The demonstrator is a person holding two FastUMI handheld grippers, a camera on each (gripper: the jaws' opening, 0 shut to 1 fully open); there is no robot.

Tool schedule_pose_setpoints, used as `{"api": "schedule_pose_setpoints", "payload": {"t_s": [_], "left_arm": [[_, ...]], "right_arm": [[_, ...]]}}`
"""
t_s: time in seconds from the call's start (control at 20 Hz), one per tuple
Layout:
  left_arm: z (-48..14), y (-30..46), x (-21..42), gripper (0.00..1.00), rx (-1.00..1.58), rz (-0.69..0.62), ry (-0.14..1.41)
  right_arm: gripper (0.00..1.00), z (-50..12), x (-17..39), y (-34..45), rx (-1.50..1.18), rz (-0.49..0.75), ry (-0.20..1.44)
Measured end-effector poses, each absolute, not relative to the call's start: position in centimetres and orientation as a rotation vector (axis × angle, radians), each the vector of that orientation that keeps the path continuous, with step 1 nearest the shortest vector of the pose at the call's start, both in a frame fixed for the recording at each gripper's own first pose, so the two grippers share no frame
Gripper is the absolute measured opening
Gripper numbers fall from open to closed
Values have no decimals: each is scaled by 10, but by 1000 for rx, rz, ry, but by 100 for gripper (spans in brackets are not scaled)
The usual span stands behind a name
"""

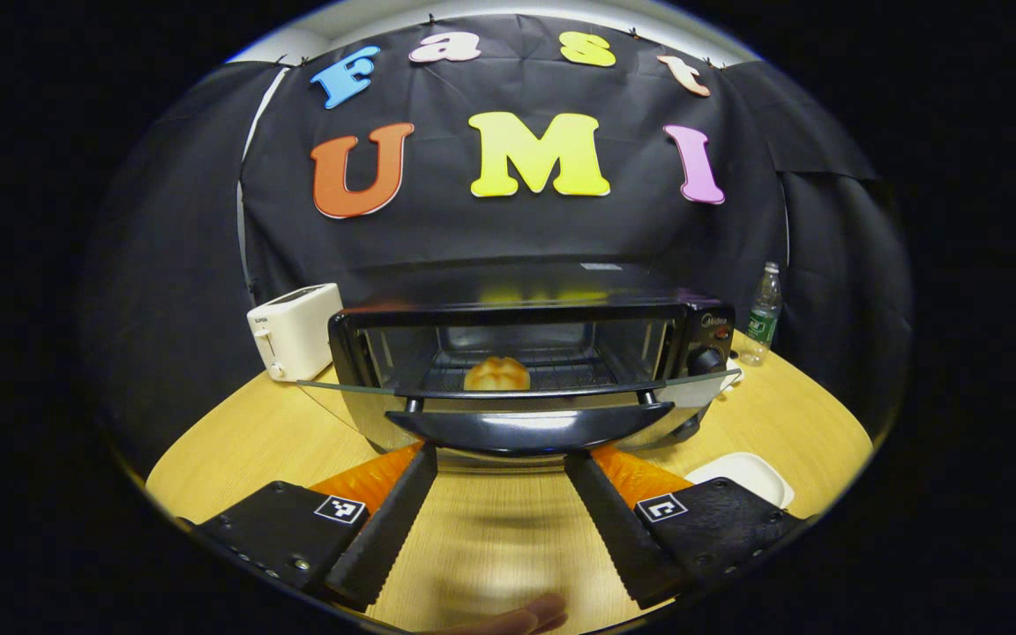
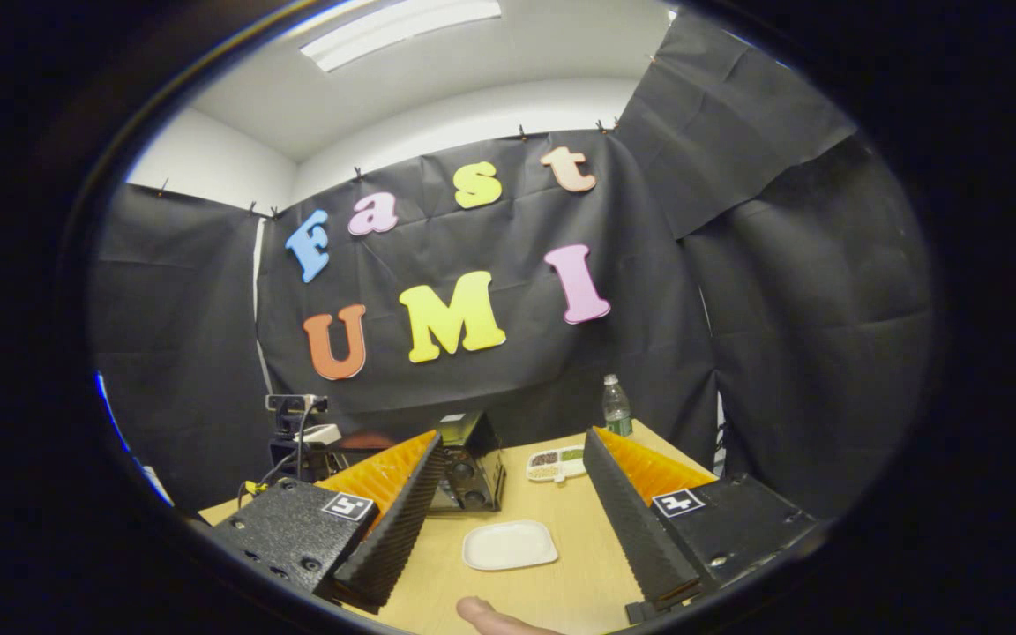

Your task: Open the electric oven with the left hand, put the food in, and close the electric oven.

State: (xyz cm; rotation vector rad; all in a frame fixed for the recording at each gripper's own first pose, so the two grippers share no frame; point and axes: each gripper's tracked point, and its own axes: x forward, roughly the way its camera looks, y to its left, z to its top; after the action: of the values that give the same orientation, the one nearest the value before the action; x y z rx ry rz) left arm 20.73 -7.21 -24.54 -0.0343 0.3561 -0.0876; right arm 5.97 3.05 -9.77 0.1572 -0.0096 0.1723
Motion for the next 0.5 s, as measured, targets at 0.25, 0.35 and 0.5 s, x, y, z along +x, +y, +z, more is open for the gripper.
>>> {"api": "schedule_pose_setpoints", "payload": {"t_s": [0.25, 0.35, 0.5], "left_arm": [[-209, -63, 183, 96, -77, -75, 212], [-191, -60, 163, 96, -95, -75, 174], [-151, -53, 135, 95, -115, -77, 96]], "right_arm": [[96, -104, 63, 26, 156, 149, 7], [96, -101, 60, 26, 150, 145, 4], [96, -94, 55, 25, 135, 128, -12]]}}
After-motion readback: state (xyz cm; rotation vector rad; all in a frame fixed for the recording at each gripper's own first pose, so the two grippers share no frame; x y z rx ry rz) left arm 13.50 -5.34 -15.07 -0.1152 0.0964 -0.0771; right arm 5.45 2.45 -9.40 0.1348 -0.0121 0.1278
